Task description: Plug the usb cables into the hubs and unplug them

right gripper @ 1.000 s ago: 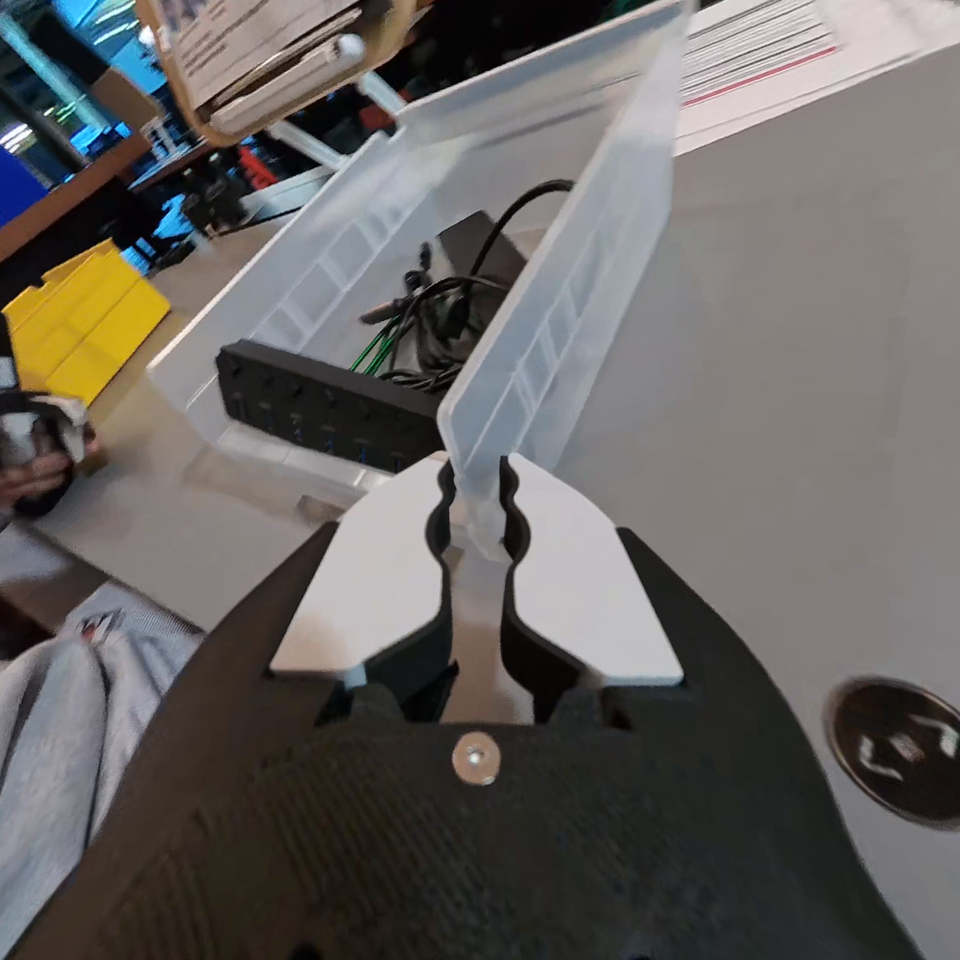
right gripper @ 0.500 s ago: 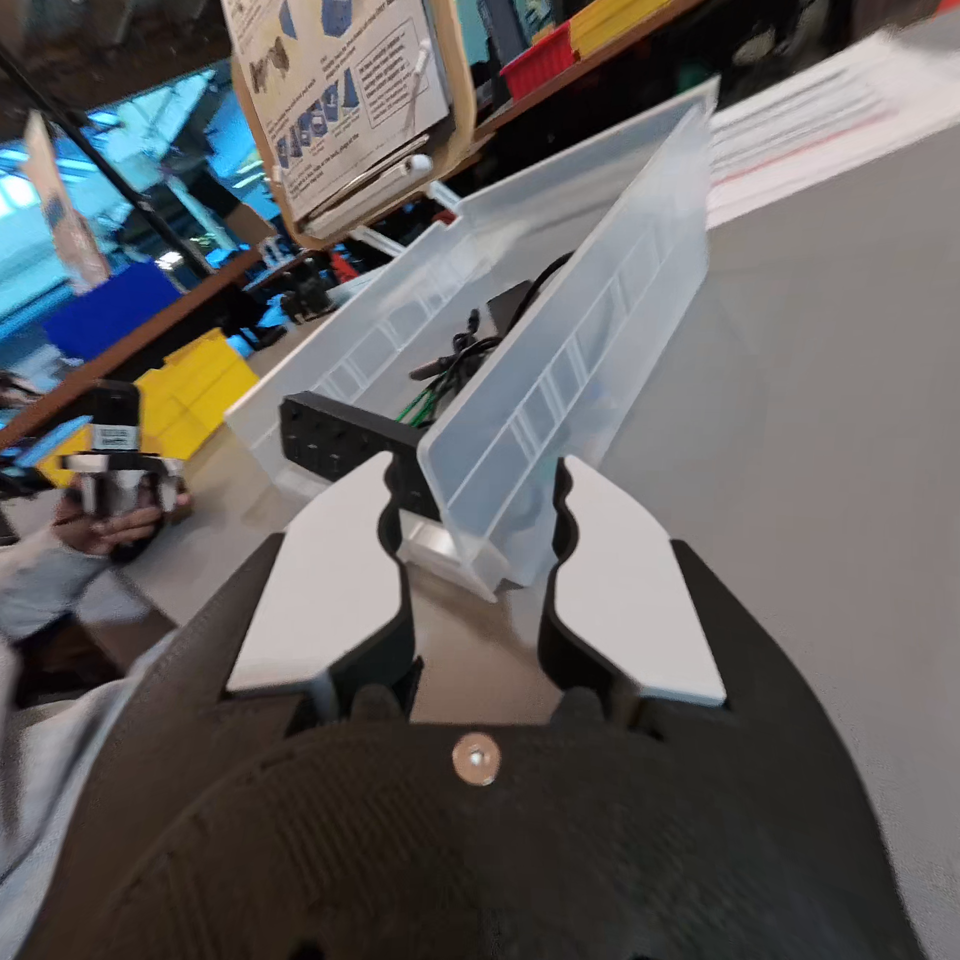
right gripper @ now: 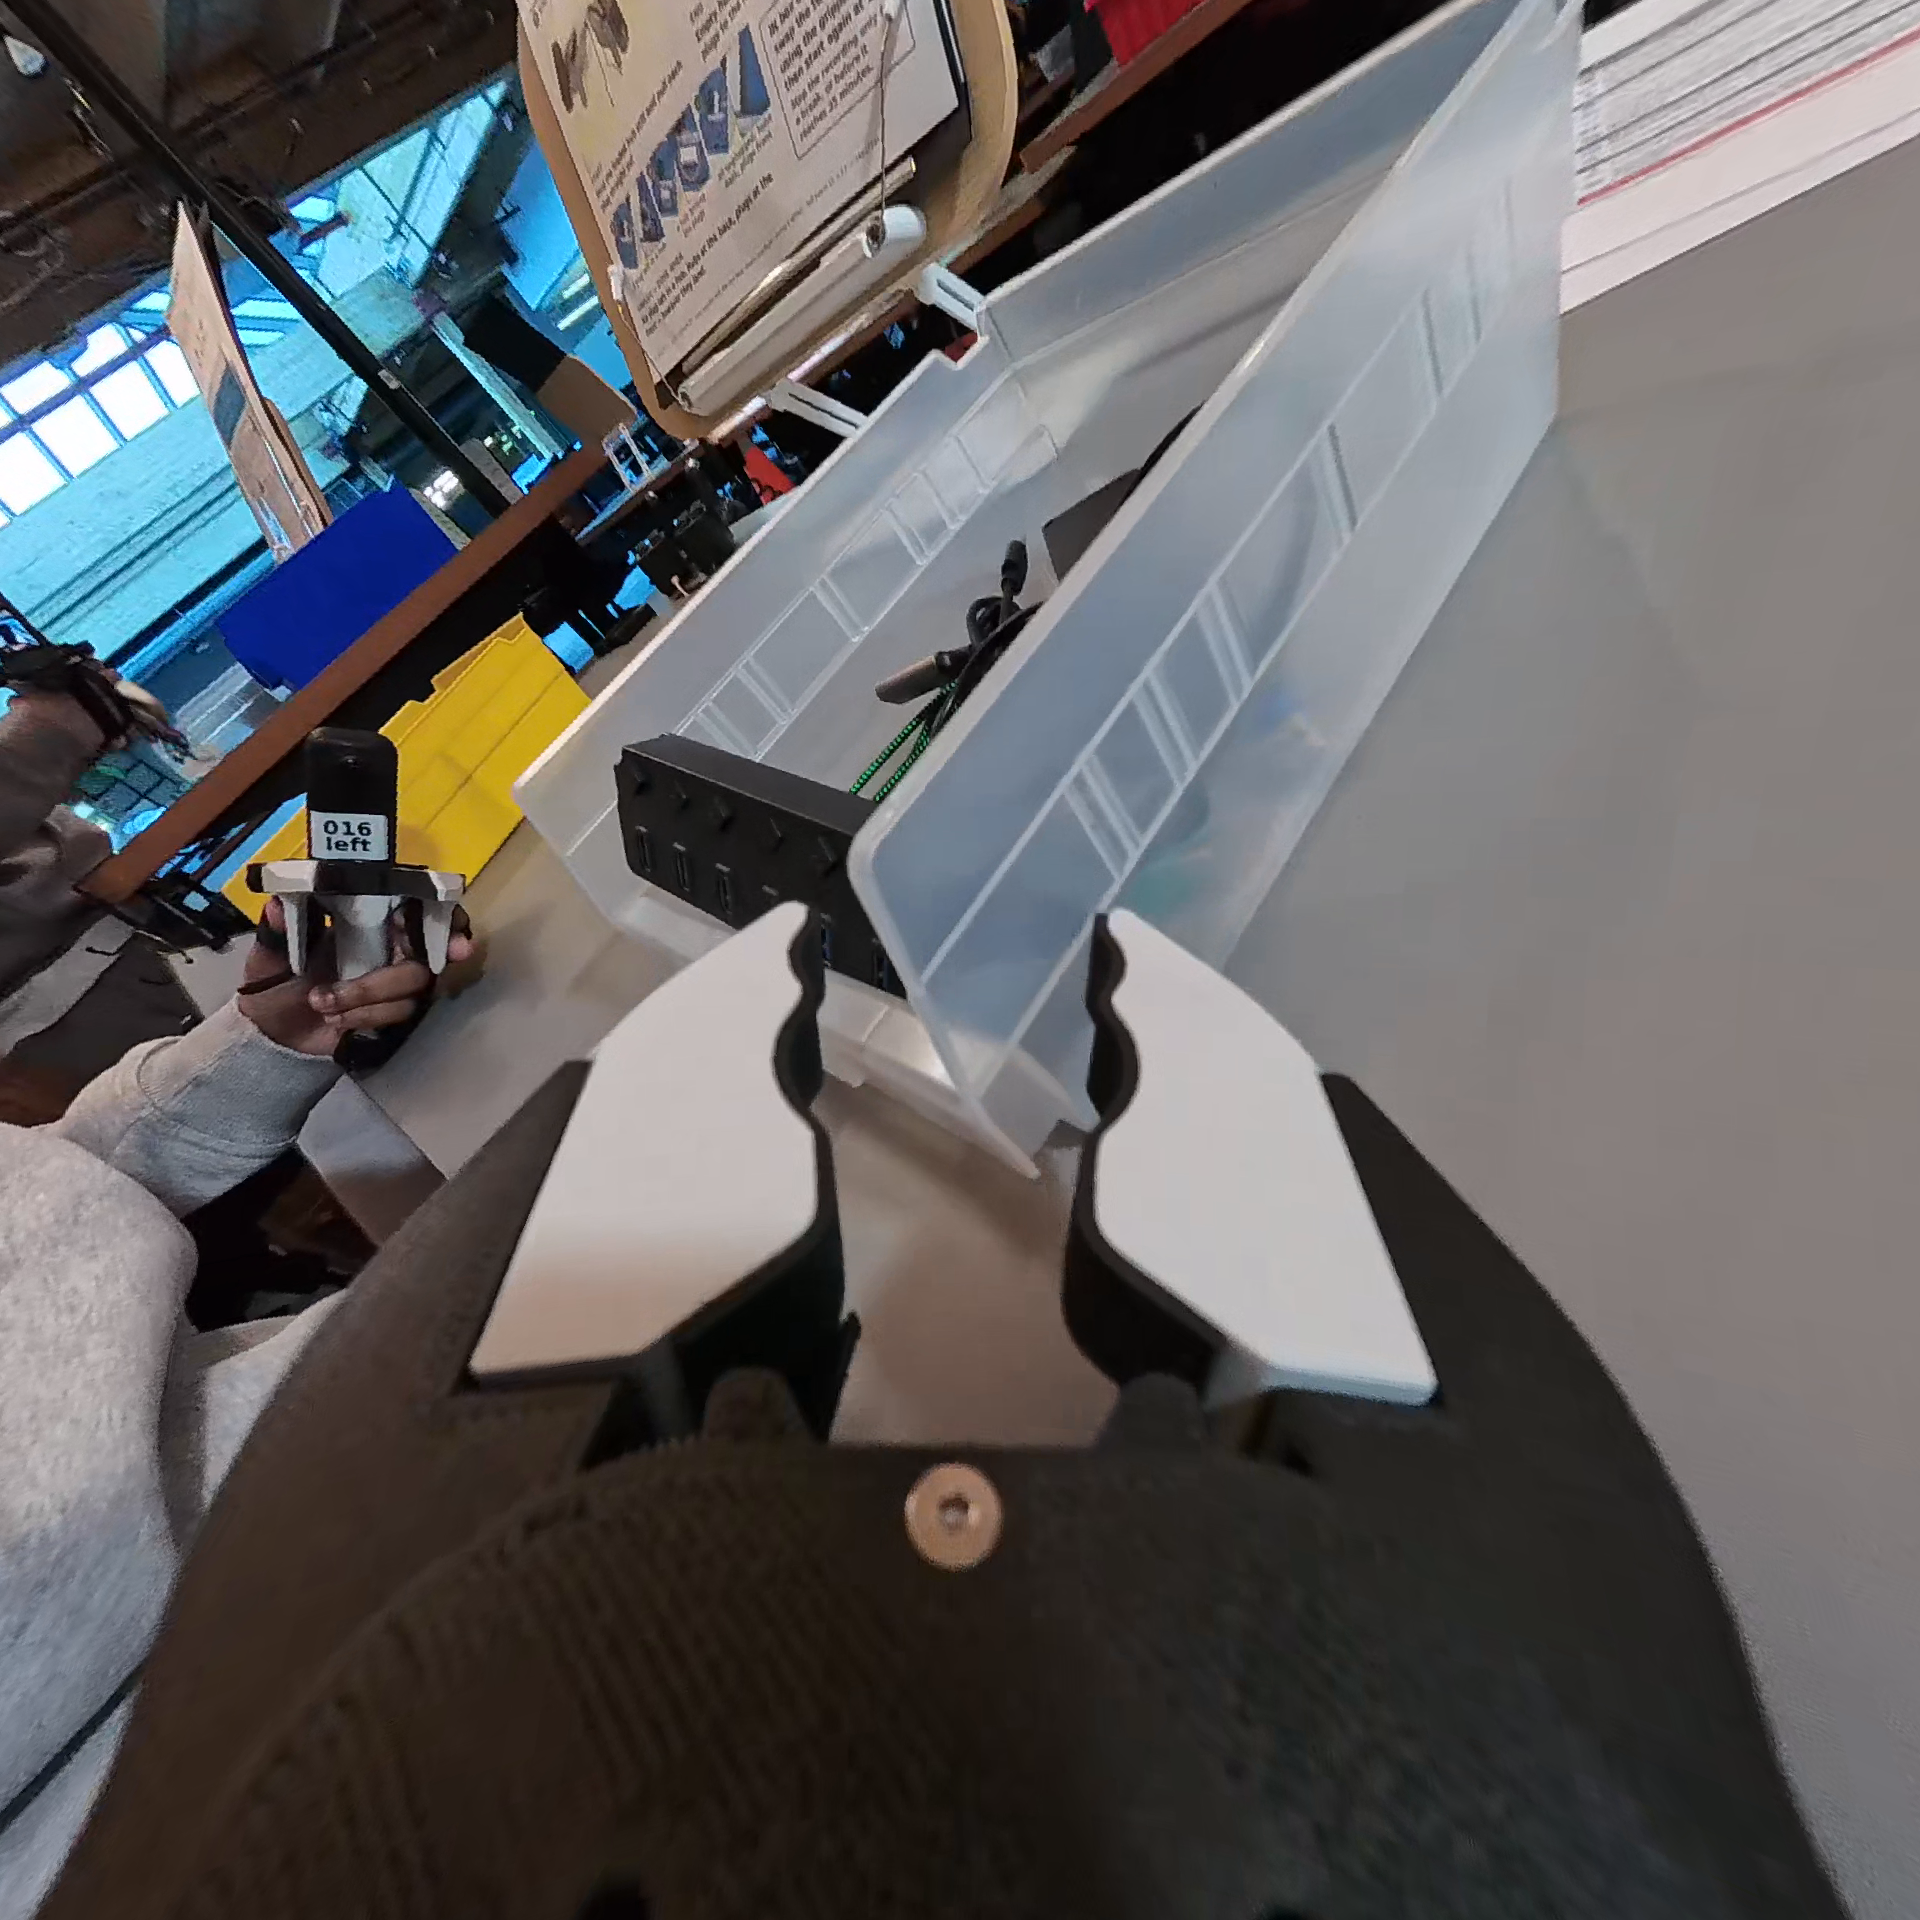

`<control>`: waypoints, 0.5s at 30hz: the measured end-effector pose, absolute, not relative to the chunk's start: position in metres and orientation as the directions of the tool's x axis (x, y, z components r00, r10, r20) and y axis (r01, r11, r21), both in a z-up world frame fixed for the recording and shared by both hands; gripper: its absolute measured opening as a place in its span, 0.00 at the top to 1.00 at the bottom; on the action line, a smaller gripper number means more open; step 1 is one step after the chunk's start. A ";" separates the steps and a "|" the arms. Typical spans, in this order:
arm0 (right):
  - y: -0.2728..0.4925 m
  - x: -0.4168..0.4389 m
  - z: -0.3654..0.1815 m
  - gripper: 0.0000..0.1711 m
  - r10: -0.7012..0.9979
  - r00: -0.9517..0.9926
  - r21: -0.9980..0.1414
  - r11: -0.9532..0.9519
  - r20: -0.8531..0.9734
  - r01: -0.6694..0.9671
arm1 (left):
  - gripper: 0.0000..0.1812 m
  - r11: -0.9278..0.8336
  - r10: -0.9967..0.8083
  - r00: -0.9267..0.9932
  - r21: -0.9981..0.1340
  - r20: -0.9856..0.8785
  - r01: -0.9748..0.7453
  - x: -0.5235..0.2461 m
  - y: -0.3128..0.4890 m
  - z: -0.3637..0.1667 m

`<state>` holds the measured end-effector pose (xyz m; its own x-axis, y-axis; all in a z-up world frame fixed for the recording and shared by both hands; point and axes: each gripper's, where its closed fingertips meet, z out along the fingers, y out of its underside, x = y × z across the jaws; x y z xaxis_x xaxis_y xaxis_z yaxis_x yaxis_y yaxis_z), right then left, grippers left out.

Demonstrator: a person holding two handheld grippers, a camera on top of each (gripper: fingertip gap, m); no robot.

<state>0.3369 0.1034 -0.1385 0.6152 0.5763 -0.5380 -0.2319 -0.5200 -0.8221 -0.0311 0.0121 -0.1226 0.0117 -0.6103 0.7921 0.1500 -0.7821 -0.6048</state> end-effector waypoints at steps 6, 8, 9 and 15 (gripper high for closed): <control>0.103 0.338 -0.145 0.77 0.573 0.658 -0.838 -0.519 -0.489 -0.170 | 0.73 -0.783 -0.609 0.007 -0.604 0.793 0.148 -0.031 0.012 -0.123; 0.103 0.339 -0.145 0.78 0.574 0.663 -0.842 -0.515 -0.480 -0.163 | 0.73 -0.784 -0.608 0.005 -0.602 0.794 0.149 -0.031 0.012 -0.122; 0.103 0.339 -0.145 0.78 0.574 0.664 -0.842 -0.515 -0.479 -0.163 | 0.73 -0.785 -0.607 0.004 -0.601 0.795 0.150 -0.031 0.012 -0.122; 0.103 0.340 -0.145 0.80 0.578 0.674 -0.851 -0.504 -0.460 -0.148 | 0.73 -0.789 -0.602 -0.005 -0.593 0.799 0.159 -0.032 0.013 -0.121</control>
